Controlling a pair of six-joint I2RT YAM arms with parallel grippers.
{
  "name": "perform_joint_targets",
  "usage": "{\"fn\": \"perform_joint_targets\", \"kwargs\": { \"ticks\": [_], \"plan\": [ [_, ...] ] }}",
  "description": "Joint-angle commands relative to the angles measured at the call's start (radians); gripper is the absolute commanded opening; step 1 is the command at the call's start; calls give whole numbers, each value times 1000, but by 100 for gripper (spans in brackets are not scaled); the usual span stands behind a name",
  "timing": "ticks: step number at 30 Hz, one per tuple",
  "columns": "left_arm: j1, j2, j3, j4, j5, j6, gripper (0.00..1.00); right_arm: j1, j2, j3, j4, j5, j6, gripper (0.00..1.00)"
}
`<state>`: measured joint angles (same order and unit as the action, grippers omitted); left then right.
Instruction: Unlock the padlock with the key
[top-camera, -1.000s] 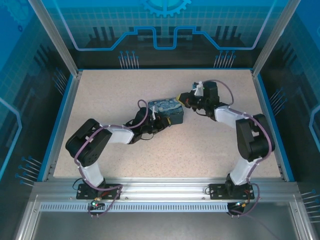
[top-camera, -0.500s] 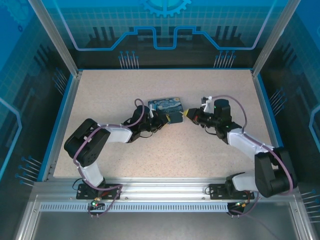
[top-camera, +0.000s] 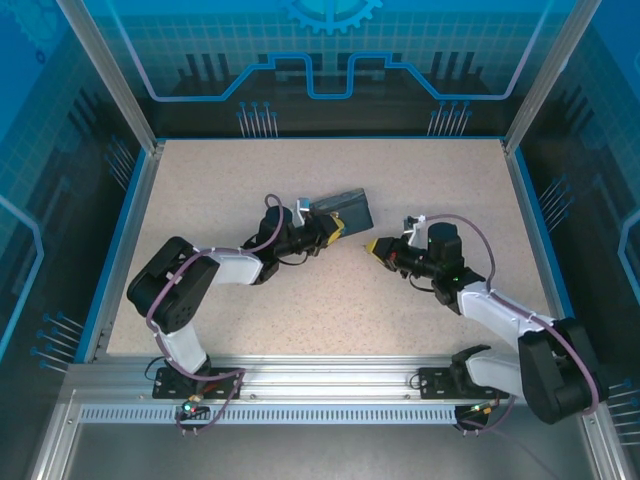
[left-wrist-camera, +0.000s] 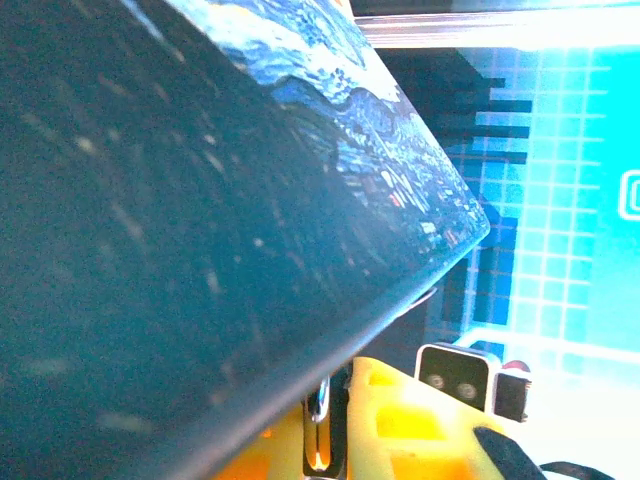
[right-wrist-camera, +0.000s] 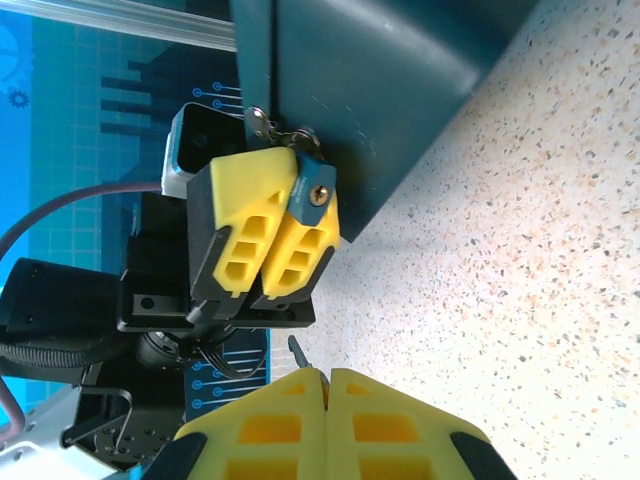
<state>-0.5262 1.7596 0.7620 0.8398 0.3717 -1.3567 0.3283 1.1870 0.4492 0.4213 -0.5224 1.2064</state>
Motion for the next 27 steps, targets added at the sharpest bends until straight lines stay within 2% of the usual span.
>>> {"fn": "perform_joint_targets", "kwargs": {
  "ticks": [1,10,14,23,27],
  "plan": [
    [10,-20,-5,113,33,-35,0,21,35,-6,102,30,66,0],
    [13,-21,1,111,53,-21,0,29,129,20,194,45,121,0],
    [13,-29,9,43,56,21,0,25,122,23,193,55,113,0],
    [13,-56,30,-248,41,280,0,-10,64,84,90,60,56,0],
    [13,-30,35,-307,54,386,0,-31,92,133,60,57,32,0]
  ]
}}
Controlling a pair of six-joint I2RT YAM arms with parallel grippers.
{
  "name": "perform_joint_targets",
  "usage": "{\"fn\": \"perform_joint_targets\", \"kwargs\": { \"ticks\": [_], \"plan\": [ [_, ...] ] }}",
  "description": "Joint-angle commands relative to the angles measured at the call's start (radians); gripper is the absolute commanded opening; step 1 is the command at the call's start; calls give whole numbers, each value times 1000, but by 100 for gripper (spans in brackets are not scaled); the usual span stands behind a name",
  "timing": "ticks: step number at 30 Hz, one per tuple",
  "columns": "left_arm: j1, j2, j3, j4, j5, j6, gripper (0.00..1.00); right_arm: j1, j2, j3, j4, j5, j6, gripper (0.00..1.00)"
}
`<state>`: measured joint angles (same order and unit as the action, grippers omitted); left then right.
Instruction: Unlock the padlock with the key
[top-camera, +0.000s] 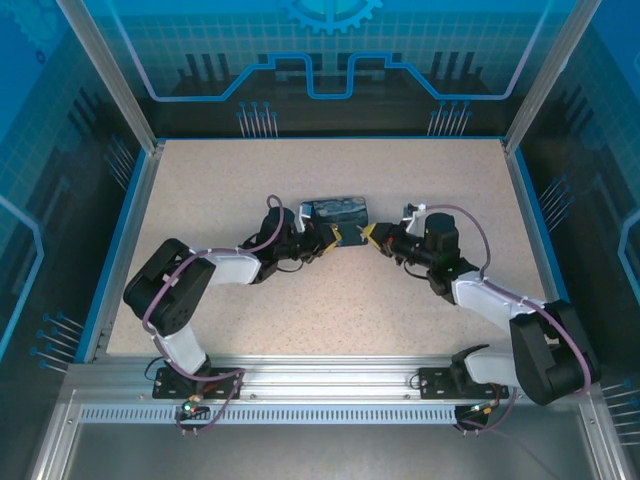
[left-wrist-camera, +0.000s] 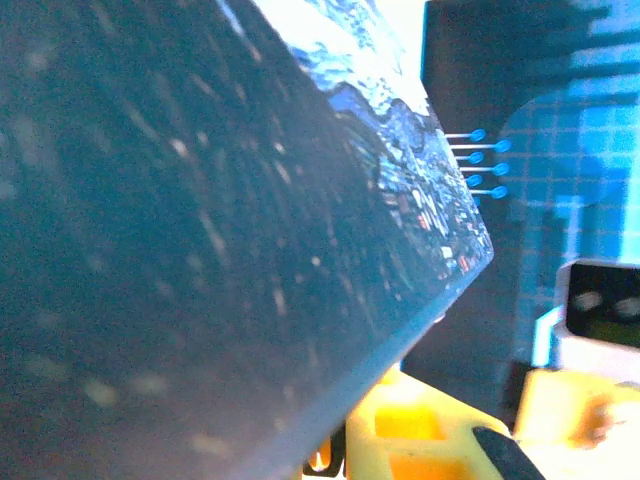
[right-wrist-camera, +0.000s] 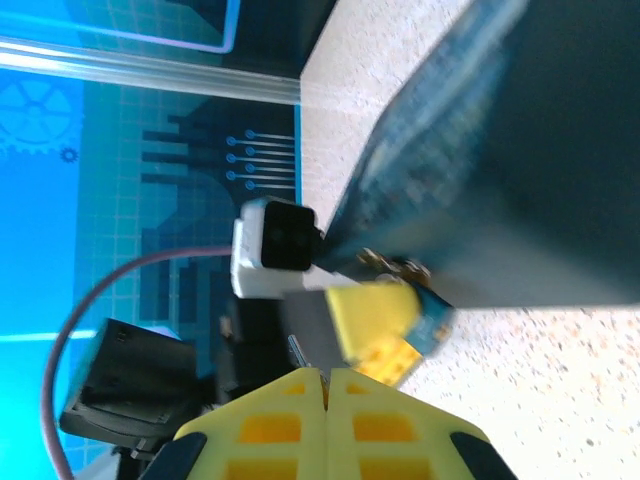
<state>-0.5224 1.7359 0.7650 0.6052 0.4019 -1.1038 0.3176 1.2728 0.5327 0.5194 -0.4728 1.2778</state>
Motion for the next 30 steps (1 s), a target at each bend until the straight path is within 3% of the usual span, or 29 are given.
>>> {"fn": "perform_joint_targets", "kwargs": {
  "ticks": [1,11,27,30],
  "plan": [
    [9,2,33,-89,24,152,0,-22,20,63,-48,8,-47,0],
    [10,87,40,-100,43,273,0,-14,232,154,-47,29,-77,0],
    [8,127,16,-58,27,297,0,15,418,186,-45,88,-72,0],
    [8,125,4,-40,13,285,10,15,434,176,-35,91,-67,0]
  ]
}}
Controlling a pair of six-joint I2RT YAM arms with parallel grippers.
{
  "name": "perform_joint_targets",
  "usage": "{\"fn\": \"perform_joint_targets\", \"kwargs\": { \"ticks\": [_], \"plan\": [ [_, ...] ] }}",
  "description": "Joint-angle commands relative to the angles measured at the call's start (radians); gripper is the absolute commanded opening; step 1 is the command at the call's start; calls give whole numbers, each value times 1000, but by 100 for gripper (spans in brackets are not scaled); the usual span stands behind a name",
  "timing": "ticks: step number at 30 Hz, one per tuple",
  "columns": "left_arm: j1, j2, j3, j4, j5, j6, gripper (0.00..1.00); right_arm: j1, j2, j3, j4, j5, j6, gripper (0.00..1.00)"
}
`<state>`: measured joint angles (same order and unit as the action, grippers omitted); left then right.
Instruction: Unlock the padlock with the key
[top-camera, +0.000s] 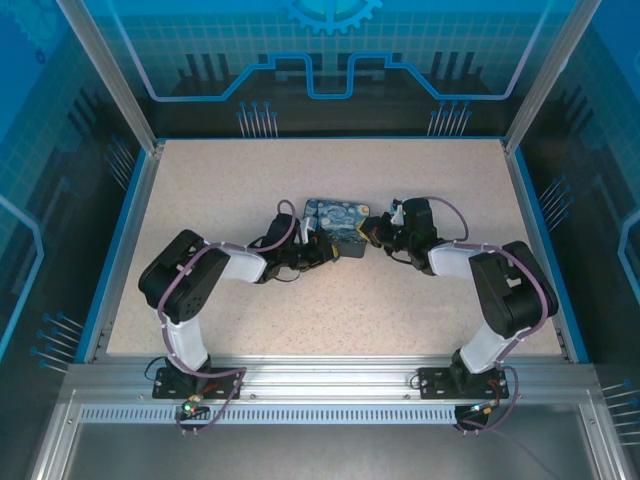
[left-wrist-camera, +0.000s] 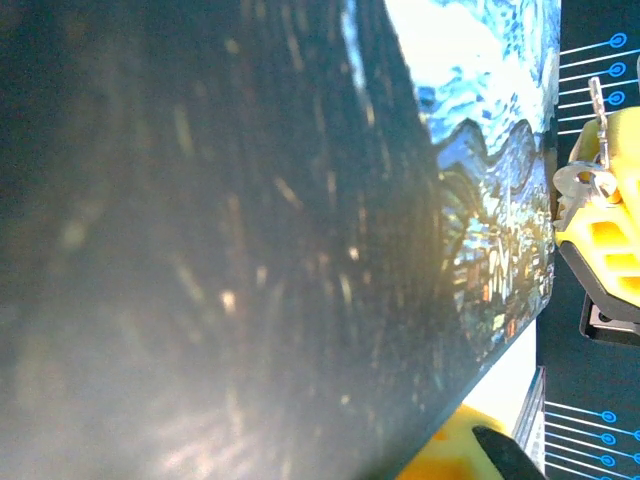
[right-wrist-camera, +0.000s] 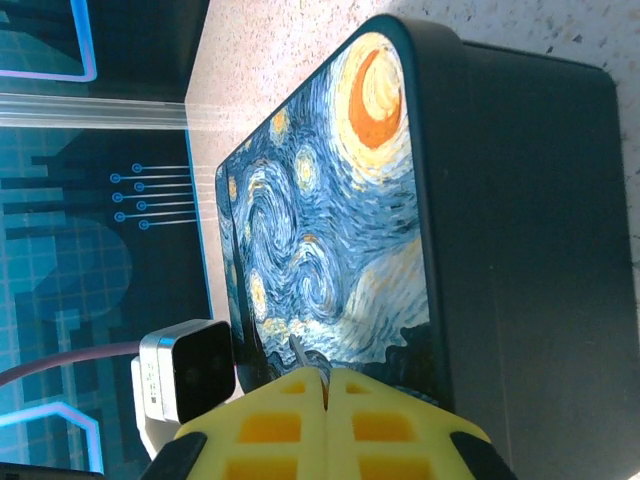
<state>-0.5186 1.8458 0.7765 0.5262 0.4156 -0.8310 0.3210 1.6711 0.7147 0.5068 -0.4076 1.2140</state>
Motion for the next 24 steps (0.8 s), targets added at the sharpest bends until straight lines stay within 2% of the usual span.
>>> {"fn": "perform_joint_targets", "kwargs": {
  "ticks": [1,8,18,24],
  "plan": [
    [4,16,-14,53,-5,6,13,11,39,-8,-19,26,-2,0],
    [-14,27,-49,121,-43,-37,28,15,44,-9,-18,31,0,0],
    [-46,74,-53,188,-92,-71,31,18,49,-6,-21,30,-1,0],
    [-85,81,-60,184,-163,-49,35,20,52,-6,-17,30,2,0]
  ]
}}
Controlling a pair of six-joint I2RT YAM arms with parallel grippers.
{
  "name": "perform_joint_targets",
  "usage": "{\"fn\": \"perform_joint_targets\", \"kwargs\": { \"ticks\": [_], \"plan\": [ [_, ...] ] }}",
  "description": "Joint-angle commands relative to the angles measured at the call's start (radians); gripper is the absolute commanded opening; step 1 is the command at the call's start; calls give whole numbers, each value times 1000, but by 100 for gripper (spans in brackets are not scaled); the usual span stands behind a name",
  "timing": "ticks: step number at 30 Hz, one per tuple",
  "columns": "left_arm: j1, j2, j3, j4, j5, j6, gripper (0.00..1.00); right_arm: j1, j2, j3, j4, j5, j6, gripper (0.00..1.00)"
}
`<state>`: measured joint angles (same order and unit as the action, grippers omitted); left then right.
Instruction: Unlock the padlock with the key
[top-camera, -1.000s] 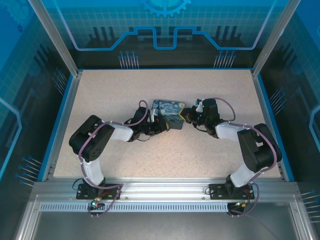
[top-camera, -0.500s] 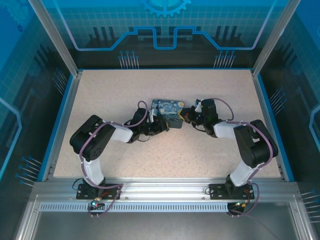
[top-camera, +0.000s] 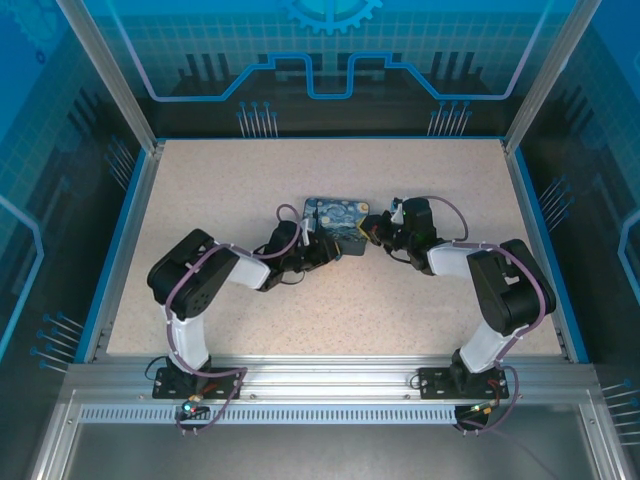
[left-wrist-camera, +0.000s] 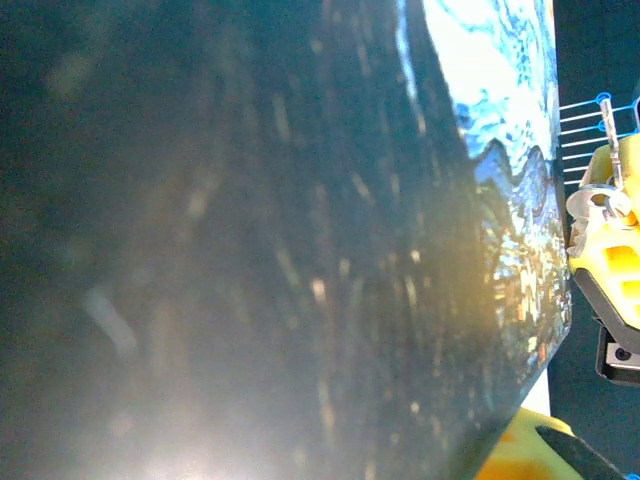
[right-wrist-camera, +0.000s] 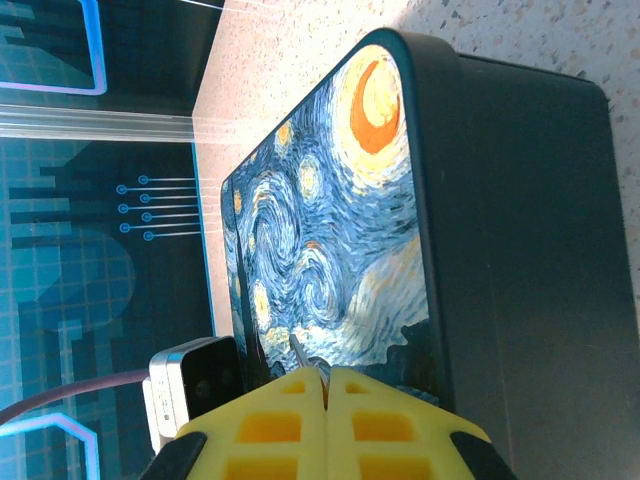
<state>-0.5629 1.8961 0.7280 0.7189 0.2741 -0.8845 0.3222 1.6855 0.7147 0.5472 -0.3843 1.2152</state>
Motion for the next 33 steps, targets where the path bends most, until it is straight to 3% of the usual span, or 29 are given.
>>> {"fn": "perform_joint_targets", "kwargs": {
  "ticks": [1,8,15,23,33],
  "plan": [
    [-48,31,-14,-7,-35,9,36,18,39,-6,-57,7,1,0],
    [-88,62,-57,100,-132,44,38,26,45,-8,-63,11,1,0],
    [-109,114,-71,224,-157,108,40,29,39,-3,-79,15,0,0],
    [-127,124,-88,215,-234,209,41,33,36,8,-96,19,-2,0],
    [-126,172,-94,269,-280,185,41,39,46,11,-99,22,-5,0]
  ]
}}
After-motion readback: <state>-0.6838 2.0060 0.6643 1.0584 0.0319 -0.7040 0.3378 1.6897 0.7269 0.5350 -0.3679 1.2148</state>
